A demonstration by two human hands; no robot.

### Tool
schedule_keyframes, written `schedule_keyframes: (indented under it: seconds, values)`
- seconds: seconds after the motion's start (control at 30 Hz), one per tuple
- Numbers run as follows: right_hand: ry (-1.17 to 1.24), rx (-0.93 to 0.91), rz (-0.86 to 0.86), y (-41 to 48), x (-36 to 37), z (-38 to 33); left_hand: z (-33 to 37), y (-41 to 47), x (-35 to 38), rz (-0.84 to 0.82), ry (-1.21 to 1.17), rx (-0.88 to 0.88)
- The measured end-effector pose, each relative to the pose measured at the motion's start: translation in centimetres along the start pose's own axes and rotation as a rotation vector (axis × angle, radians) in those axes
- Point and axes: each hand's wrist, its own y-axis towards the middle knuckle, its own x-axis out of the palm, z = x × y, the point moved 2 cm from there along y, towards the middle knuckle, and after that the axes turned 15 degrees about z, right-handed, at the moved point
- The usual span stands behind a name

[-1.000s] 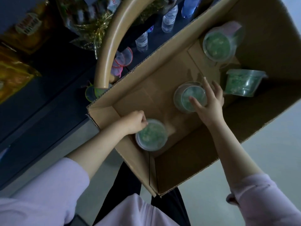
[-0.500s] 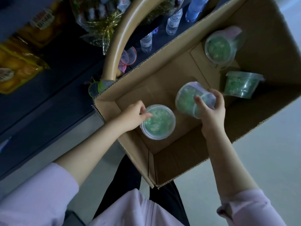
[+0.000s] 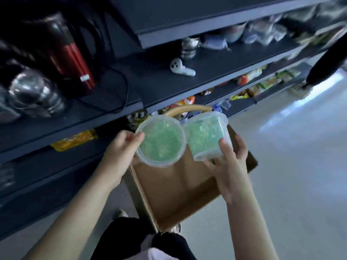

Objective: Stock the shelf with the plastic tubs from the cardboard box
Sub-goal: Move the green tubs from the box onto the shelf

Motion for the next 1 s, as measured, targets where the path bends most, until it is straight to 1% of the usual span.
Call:
schedule_keyframes:
  seconds: [0.07, 0.13, 0.2, 0.27, 0.33, 0.43, 0.53, 0.63, 0.7, 0.77, 0.87, 0.93, 1.0]
  values:
    - [-0.08, -0.087, -0.167, -2.5, 1.4, -2.9, 3.4, -1.7, -2.3, 0.035, -0.126, 0.0]
    - [-0.114, -0.151, -0.323, -5.0, 3.0, -5.2, 6.0, -3.0, -5.1, 0.057, -0.192, 0.024]
    - [-0.122, -0.209, -0.43, -7.5, 5.2, -7.0, 8.5, -3.8, -8.6, 0.088, -0.187, 0.071]
    - [-0.138, -0.27, -0.499, -10.0, 7.5, -8.3, 10.6, -4.3, -12.2, 0.092, -0.23, 0.114]
    - [-0.128, -0.325, -0.529, -12.3, 9.8, -8.9, 12.4, -4.8, -15.7, 0.091, -0.277, 0.164]
    - [-0.072, -0.419, -0.56, -15.7, 13.6, -8.6, 13.9, -5.3, -21.0, 0.133, -0.294, 0.219]
    - [-0.025, -0.513, -0.584, -19.7, 17.8, -7.1, 13.9, -5.2, -27.2, 0.17, -0.304, 0.21]
    - [-0.005, -0.629, -0.599, -23.9, 21.8, -5.9, 13.4, -5.0, -33.8, 0.248, -0.404, 0.167]
    - [0.009, -0.724, -0.596, -26.3, 24.4, -5.4, 13.4, -4.7, -37.6, 0.301, -0.437, 0.174]
    - [0.031, -0.787, -0.591, -28.3, 26.6, -4.9, 13.5, -4.6, -40.6, 0.342, -0.431, 0.206]
    - [0.046, -0.825, -0.62, -30.6, 30.0, -4.4, 13.7, -4.0, -44.7, 0.431, -0.374, 0.258]
    - [0.029, -0.842, -0.657, -31.8, 32.6, -4.2, 14.2, -3.2, -47.2, 0.485, -0.335, 0.284]
    - [-0.025, -0.895, -0.657, -32.5, 35.3, -3.9, 15.0, -2.1, -49.3, 0.535, -0.304, 0.309]
